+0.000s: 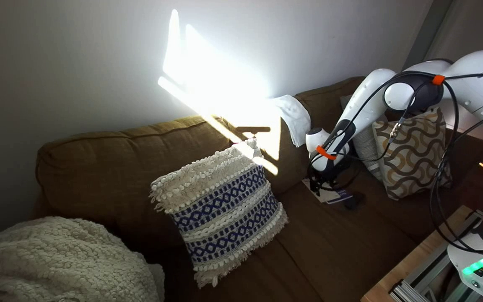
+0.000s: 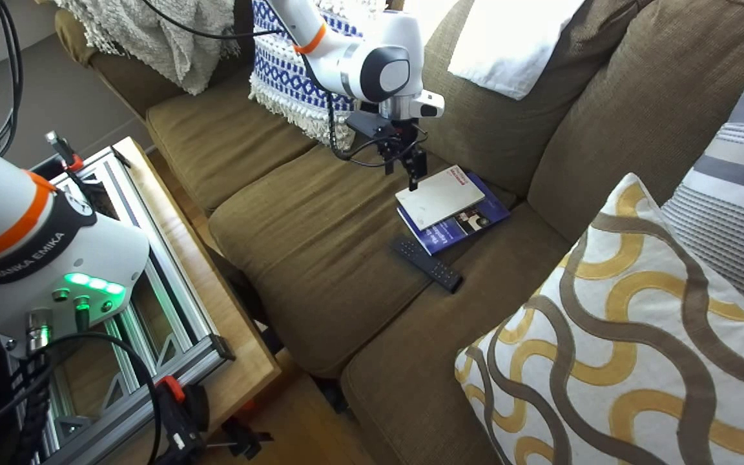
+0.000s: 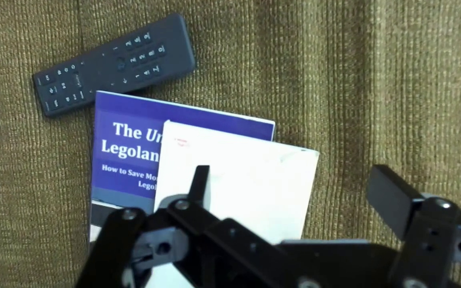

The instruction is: Remove the white book from the blue book, put it on the sofa and then put the blue book on top of the white book

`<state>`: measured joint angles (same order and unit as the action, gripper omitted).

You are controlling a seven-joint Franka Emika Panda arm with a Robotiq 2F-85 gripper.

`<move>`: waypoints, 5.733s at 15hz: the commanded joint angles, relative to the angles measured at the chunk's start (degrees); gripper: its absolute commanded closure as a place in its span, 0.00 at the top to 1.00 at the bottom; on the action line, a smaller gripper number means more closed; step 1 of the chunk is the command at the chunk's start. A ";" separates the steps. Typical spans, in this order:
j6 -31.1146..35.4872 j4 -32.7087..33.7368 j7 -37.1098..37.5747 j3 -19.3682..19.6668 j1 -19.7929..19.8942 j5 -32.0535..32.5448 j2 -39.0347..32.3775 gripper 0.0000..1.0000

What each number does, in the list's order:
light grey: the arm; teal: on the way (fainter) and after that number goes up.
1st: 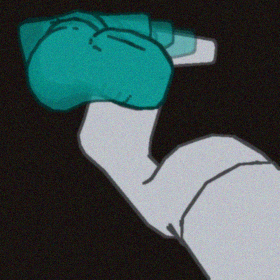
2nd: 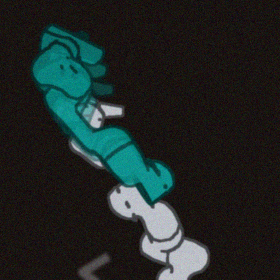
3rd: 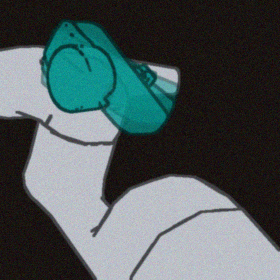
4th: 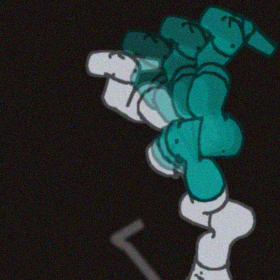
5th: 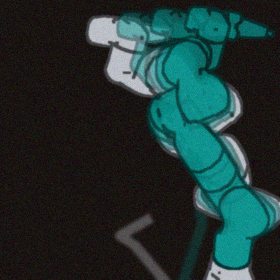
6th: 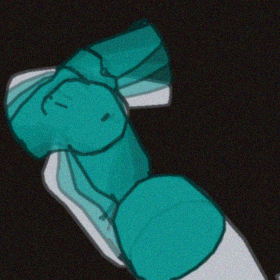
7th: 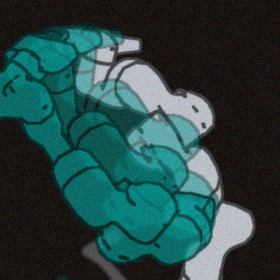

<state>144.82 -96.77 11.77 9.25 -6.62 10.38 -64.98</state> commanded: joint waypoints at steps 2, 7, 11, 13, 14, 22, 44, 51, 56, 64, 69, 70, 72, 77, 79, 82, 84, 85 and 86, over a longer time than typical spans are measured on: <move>-4.51 8.35 -0.04 2.10 -2.08 1.49 -7.31 1.00; -5.73 13.36 0.68 2.73 -2.67 1.83 -11.97 1.00; -4.64 16.82 1.49 3.23 -2.98 1.77 -14.89 1.00; -5.37 18.38 1.96 4.02 -3.73 2.19 -16.11 1.00; -5.60 19.09 2.07 4.30 -3.92 2.25 -16.68 1.00; -7.94 21.53 1.95 5.40 -4.88 2.82 -18.14 0.31; -6.59 11.09 -5.64 -6.08 -3.10 0.85 -4.30 0.02; -7.44 8.33 -9.75 -8.01 -3.57 2.04 -2.83 0.34; -6.86 6.45 -8.68 -4.54 -3.49 3.37 -0.67 0.70; 2.34 -2.20 -14.54 -4.93 7.65 -0.19 2.32 1.00; 13.35 -8.00 -21.48 -8.28 19.66 -5.33 2.48 1.00; 14.89 -8.91 -22.42 -8.86 21.67 -6.11 2.55 1.00; 17.23 -9.73 -24.34 -10.05 25.47 -7.21 2.31 1.00; 16.59 -7.96 -24.12 -9.24 25.87 -7.09 1.01 1.00; 16.60 -7.98 -24.14 -9.57 25.87 -7.23 1.06 1.00; 14.20 -5.56 -25.63 -10.30 28.35 -7.70 -0.43 1.00; 13.95 -5.10 -29.19 -12.52 31.92 -7.84 -0.82 1.00; 13.42 -4.61 -29.78 -12.47 32.76 -8.05 -1.15 1.00; 13.18 -3.82 -30.82 -12.67 34.09 -8.20 -1.85 1.00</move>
<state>160.07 -103.47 -14.51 -1.42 22.44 3.55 -64.58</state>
